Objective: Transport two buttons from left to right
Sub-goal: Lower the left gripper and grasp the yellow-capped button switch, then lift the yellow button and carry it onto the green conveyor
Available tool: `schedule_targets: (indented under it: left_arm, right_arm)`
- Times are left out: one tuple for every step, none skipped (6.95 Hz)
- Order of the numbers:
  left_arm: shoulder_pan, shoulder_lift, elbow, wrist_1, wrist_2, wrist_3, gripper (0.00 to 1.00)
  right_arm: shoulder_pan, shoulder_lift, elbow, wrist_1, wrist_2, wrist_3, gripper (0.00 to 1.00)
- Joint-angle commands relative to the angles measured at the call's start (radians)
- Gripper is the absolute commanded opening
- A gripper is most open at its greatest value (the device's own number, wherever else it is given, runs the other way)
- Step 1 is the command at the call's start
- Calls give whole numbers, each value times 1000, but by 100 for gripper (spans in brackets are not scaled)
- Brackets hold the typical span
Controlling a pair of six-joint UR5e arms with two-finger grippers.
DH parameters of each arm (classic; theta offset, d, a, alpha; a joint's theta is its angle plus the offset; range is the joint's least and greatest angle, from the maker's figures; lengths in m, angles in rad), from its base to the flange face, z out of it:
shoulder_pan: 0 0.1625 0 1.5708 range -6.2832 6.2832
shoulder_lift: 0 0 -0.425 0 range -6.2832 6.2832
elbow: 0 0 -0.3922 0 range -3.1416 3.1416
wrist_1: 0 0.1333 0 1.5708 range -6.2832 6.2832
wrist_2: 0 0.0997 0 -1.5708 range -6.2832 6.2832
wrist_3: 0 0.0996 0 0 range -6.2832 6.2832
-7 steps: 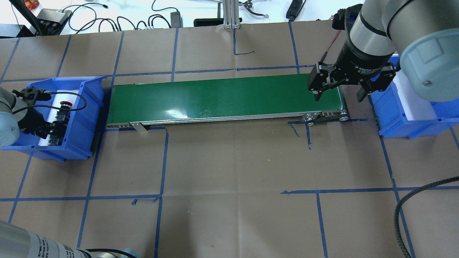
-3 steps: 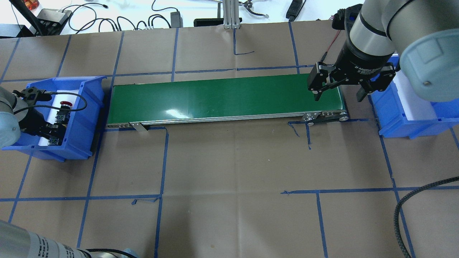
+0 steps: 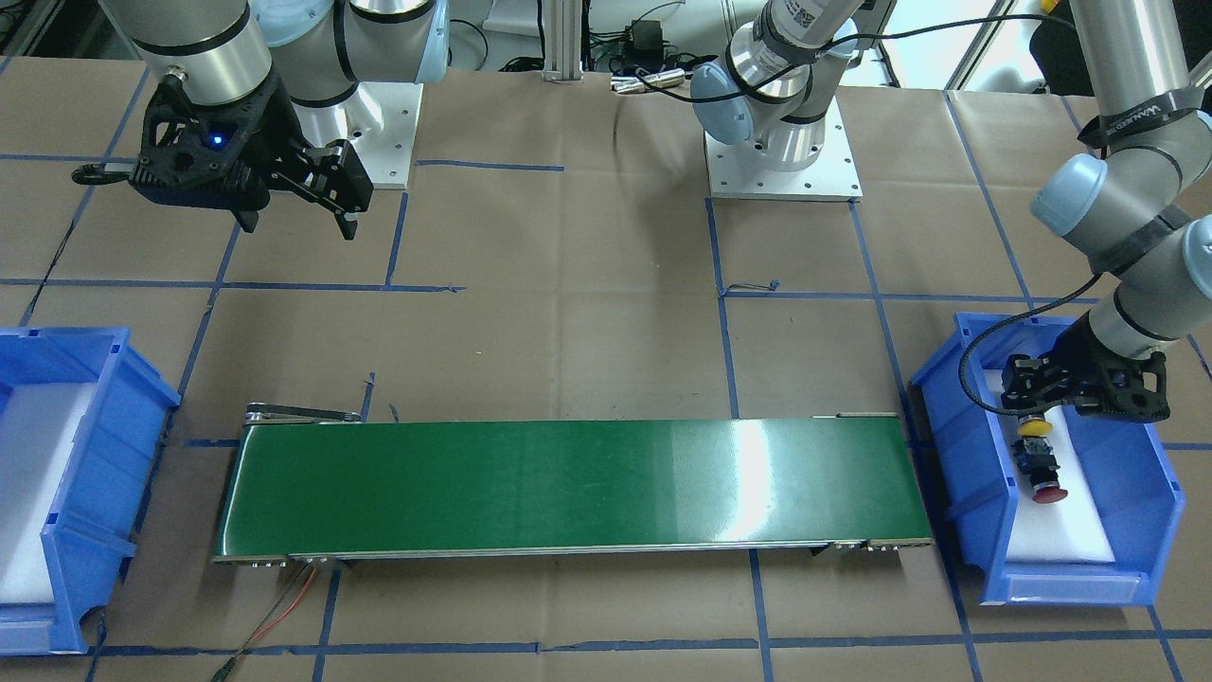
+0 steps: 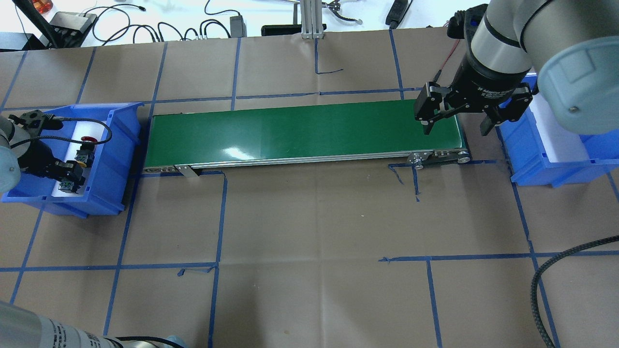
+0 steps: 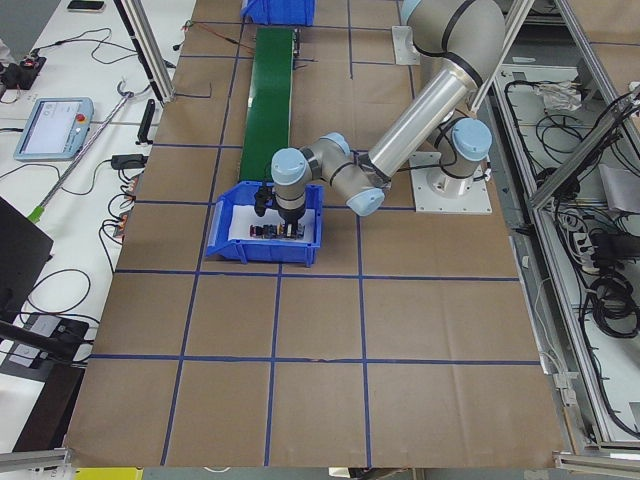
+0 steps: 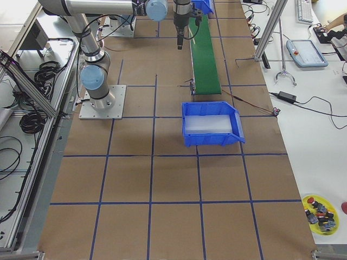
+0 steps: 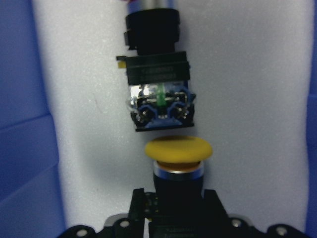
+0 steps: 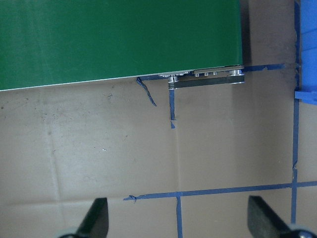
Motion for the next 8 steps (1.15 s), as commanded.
schedule_targets:
  left_arm:
    - [-1, 69, 101, -158, -1, 0, 9]
    - [-2, 98, 166, -277, -1, -2, 9]
    - [-4, 98, 236, -368, -3, -5, 9]
    - [-34, 86, 275, -392, -4, -37, 9]
    - [-109, 83, 286, -392, 0, -116, 9]
    - [-188, 84, 287, -391, 4, -216, 9]
    - [-261, 89, 287, -392, 2, -320, 11]
    - [-328, 89, 287, -392, 4, -394, 12]
  right_arm:
    - [0, 1, -2, 0, -1, 0, 100]
    - [0, -1, 0, 0, 1, 0, 100]
    - [0, -5, 0, -2, 6, 0, 100]
    - [0, -4, 0, -2, 3, 0, 100]
    - [0, -4, 0, -2, 3, 2, 100]
    - [0, -7, 0, -2, 0, 2, 100]
    - [0, -8, 0, 3, -1, 0, 100]
    - [0, -8, 0, -2, 1, 2, 100]
